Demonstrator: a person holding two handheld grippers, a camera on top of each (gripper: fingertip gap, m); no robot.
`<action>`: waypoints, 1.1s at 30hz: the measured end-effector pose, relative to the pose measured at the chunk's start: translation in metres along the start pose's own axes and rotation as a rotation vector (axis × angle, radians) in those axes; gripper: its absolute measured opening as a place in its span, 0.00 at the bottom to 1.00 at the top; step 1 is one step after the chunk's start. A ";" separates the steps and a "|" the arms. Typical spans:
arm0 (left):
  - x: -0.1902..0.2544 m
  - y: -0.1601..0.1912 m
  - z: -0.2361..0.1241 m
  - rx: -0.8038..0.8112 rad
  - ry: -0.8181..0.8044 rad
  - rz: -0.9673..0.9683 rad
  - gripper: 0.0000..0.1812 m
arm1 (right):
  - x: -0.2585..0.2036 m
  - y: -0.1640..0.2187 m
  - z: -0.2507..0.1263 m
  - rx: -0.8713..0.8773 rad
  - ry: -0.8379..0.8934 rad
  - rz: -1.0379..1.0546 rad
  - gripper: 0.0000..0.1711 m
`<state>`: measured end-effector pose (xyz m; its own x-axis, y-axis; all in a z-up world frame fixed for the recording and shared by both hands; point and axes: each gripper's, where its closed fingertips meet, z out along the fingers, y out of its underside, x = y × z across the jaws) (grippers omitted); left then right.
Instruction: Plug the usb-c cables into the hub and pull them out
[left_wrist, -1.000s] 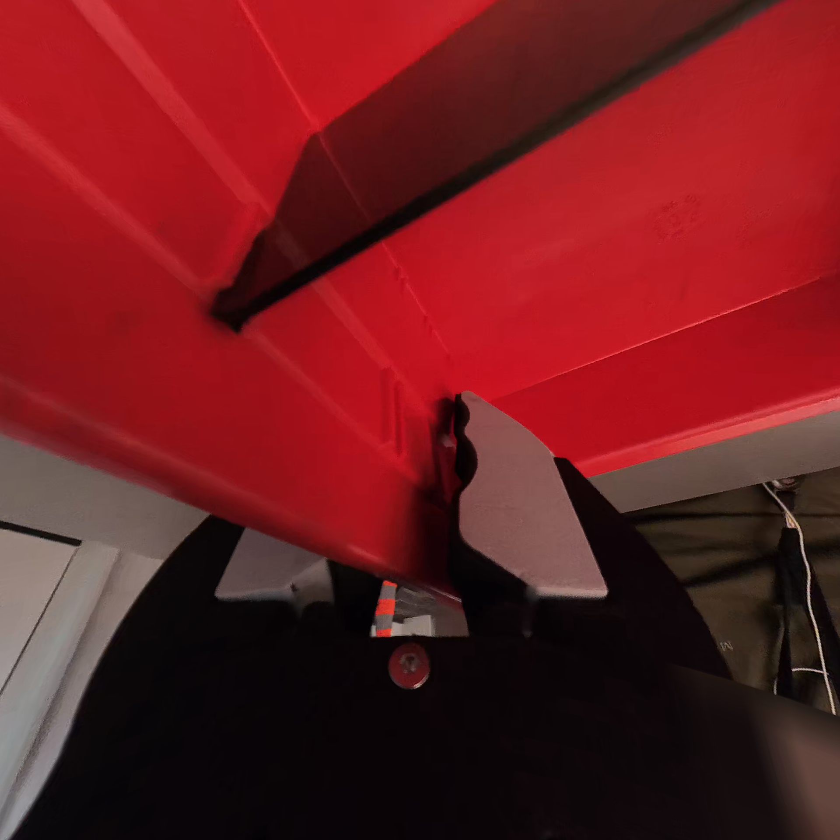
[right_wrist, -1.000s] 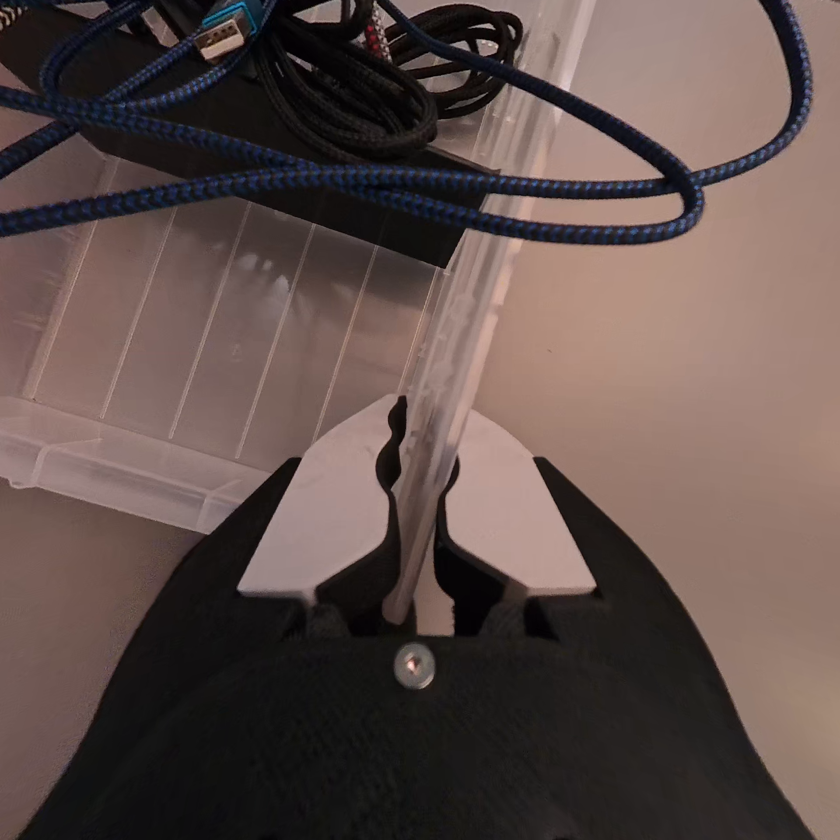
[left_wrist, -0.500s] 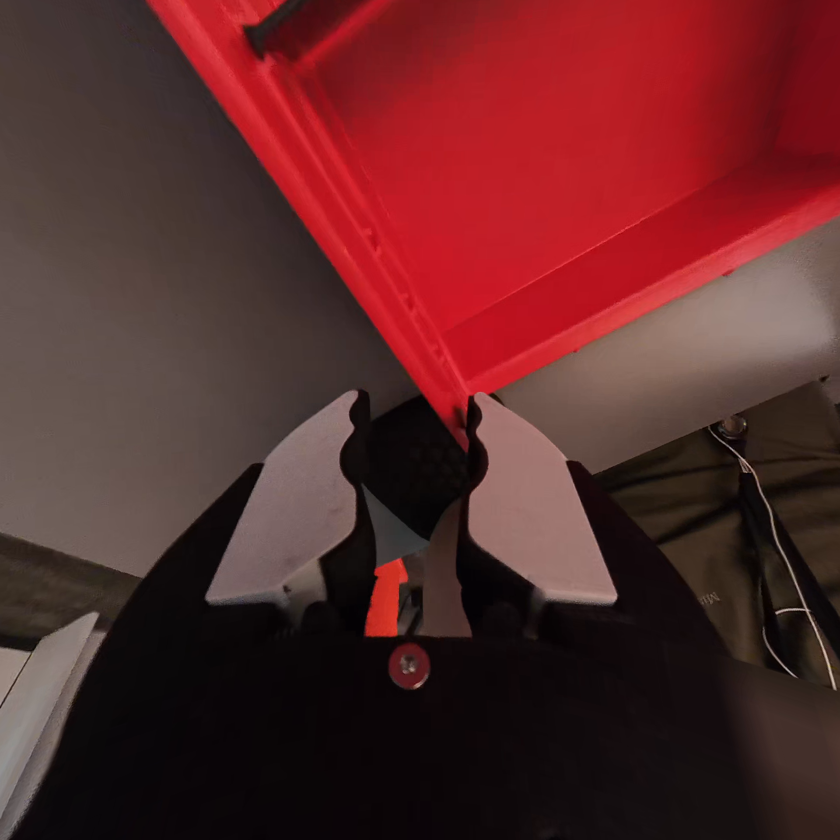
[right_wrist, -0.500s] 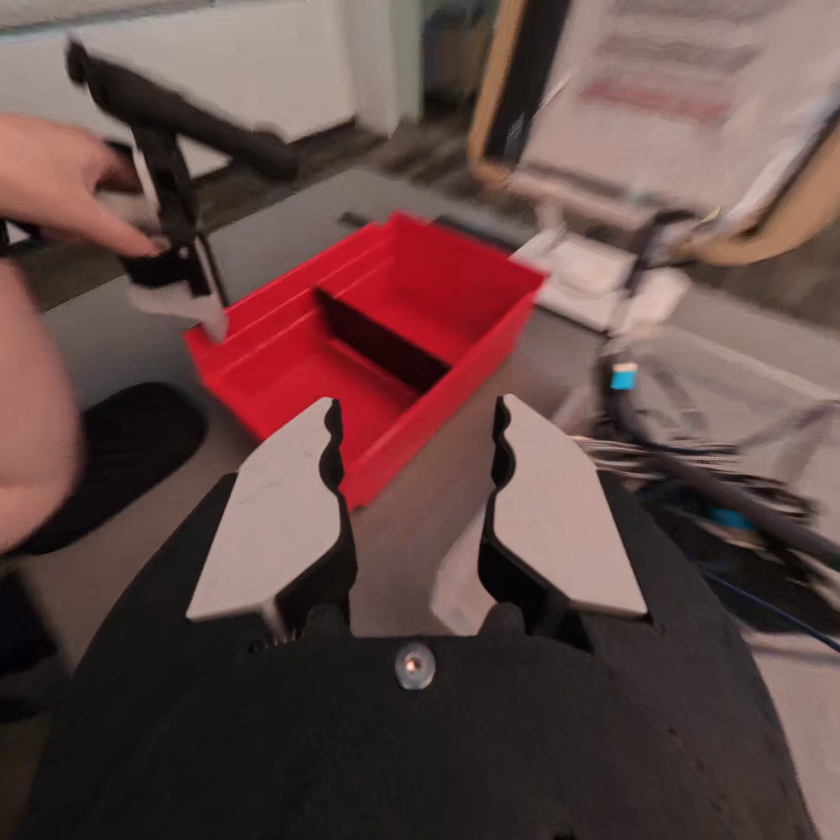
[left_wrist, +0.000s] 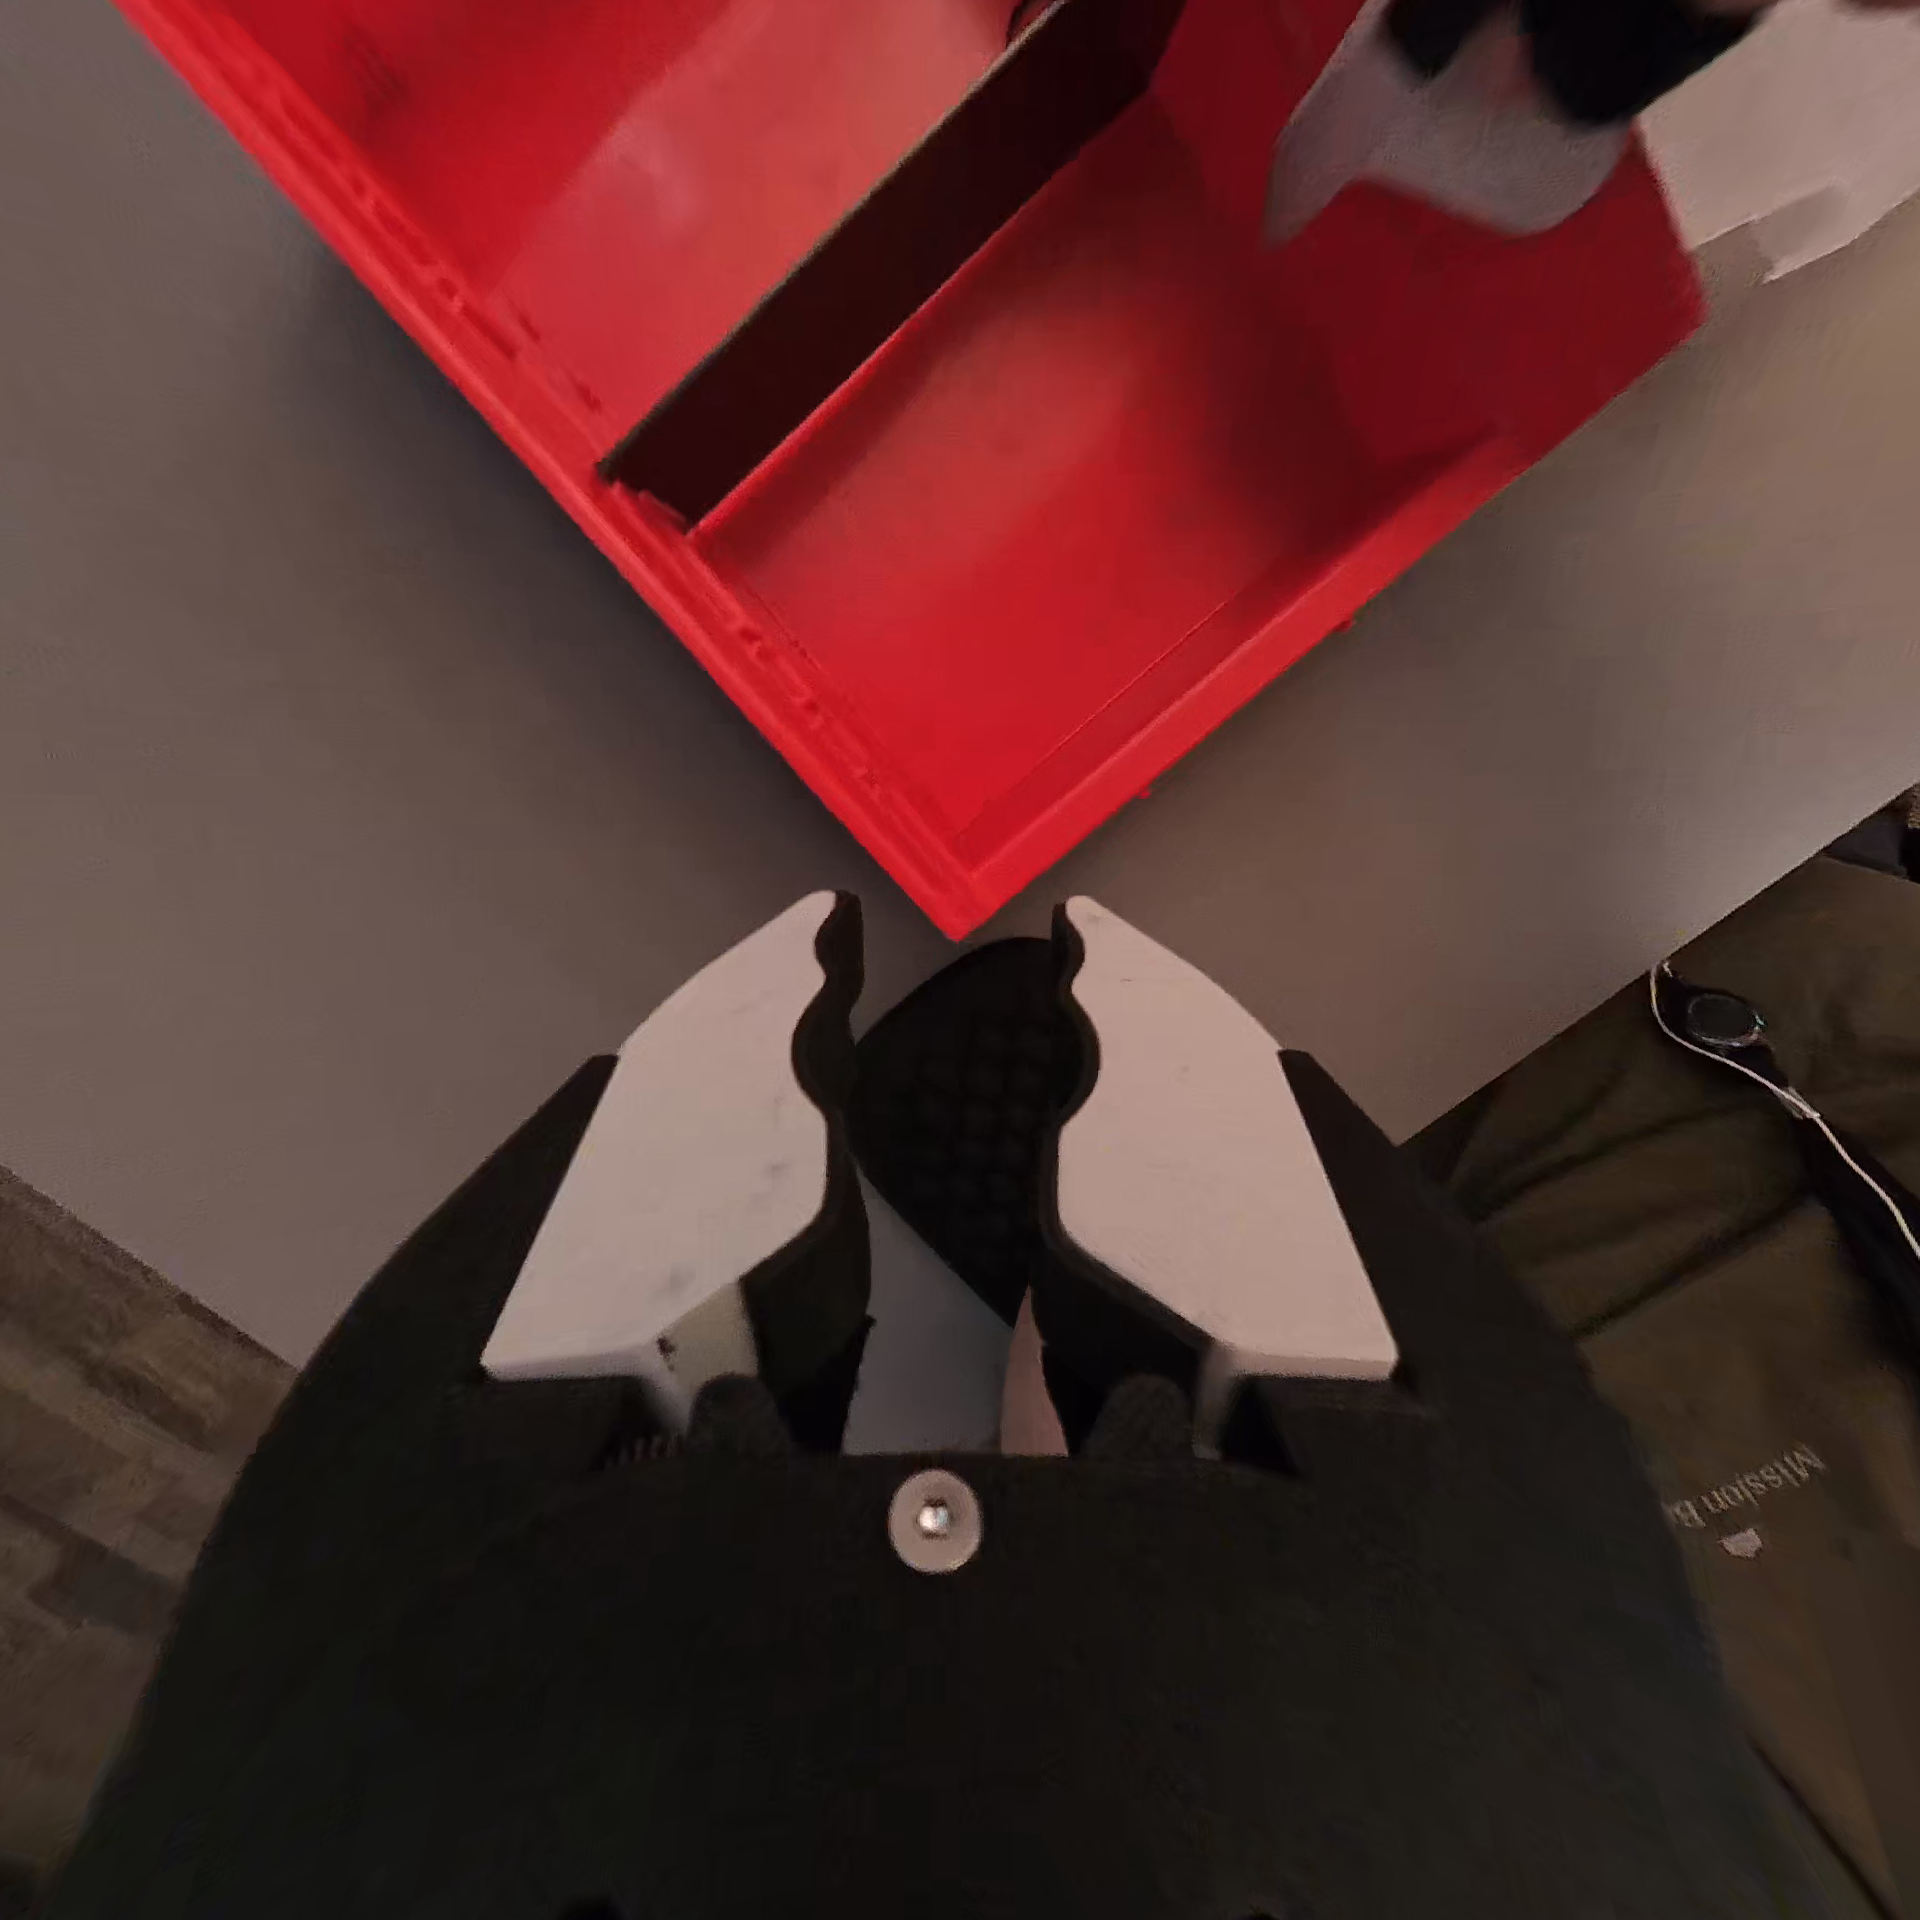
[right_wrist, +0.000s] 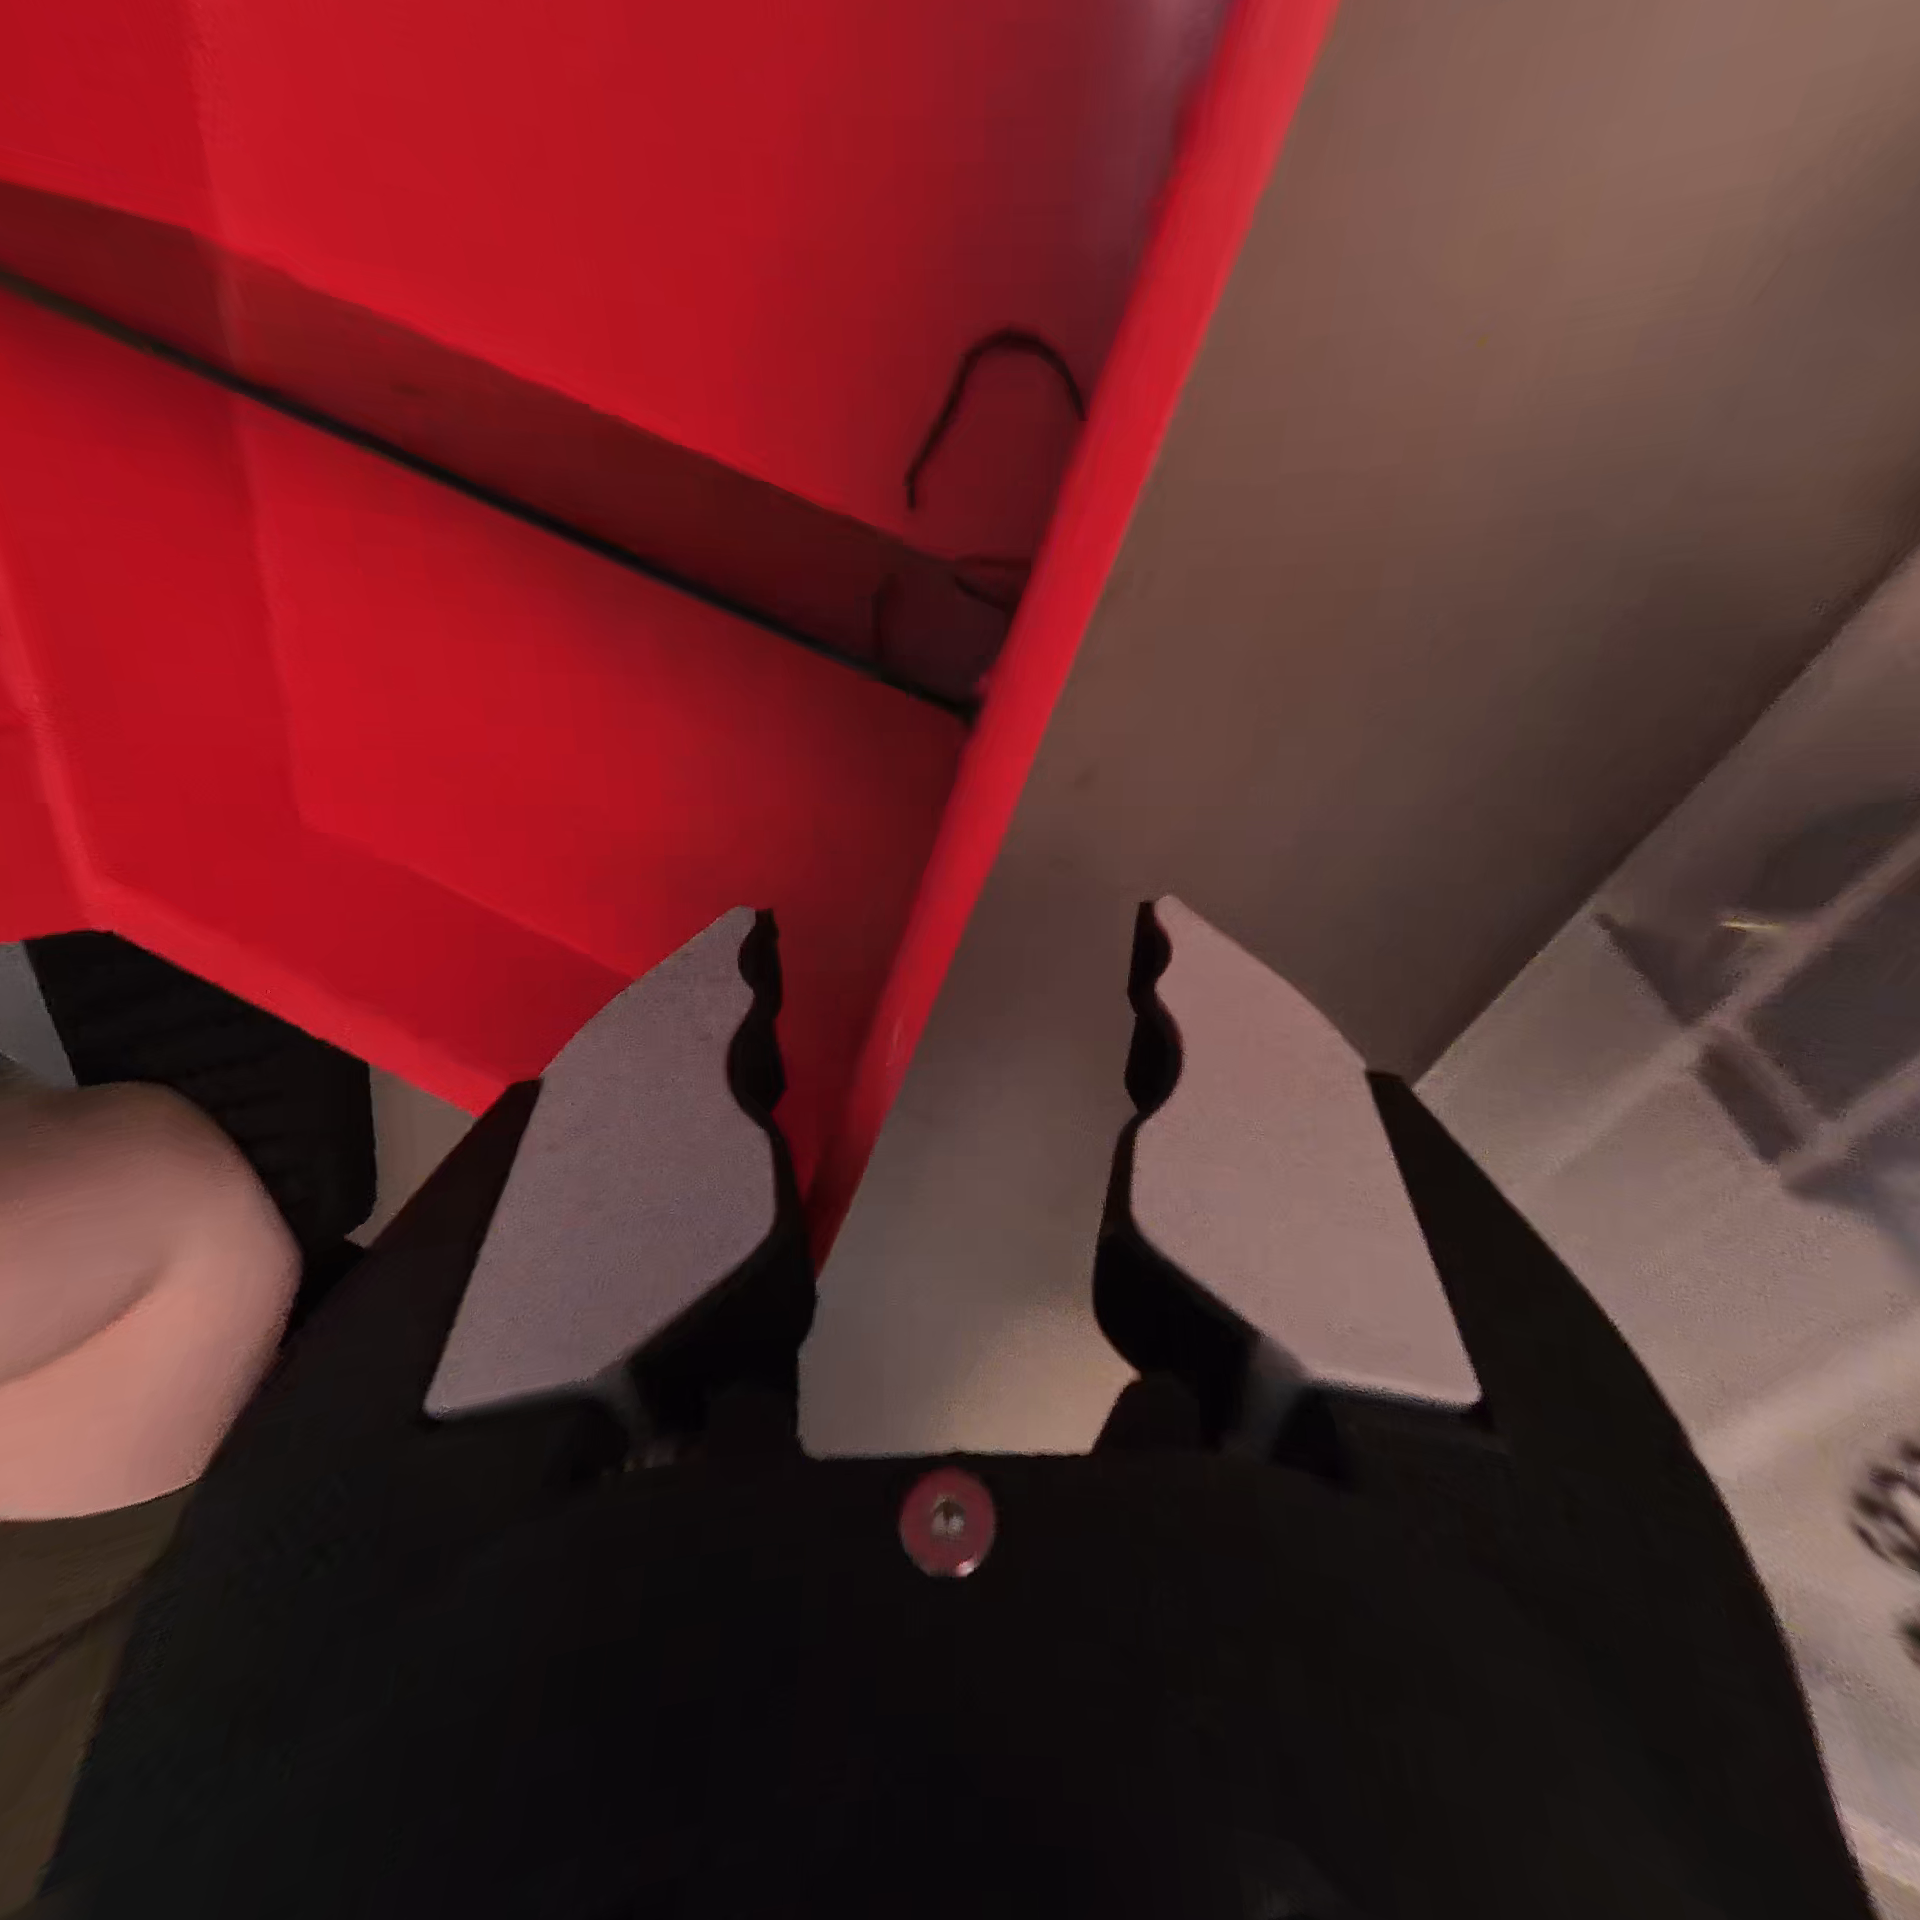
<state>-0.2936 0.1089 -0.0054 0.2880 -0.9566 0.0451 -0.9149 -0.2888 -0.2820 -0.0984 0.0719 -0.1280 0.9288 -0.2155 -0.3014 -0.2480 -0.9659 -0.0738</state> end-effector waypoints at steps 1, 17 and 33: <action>0.002 -0.004 -0.003 0.021 -0.002 0.016 0.18 | -0.002 0.003 0.008 -0.041 -0.013 0.024 0.37; 0.033 -0.063 -0.190 1.146 0.155 -0.031 0.21 | -0.075 -0.027 -0.057 -0.105 -0.201 -0.061 0.11; 0.107 -0.155 -0.091 0.962 0.453 0.068 0.49 | 0.154 0.061 -0.378 0.560 -0.099 0.253 0.11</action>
<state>-0.1468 0.0472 0.1307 -0.0685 -0.9522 0.2978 -0.2601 -0.2711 -0.9268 0.1332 -0.0747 0.1808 0.7990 -0.3877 -0.4597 -0.5889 -0.6591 -0.4677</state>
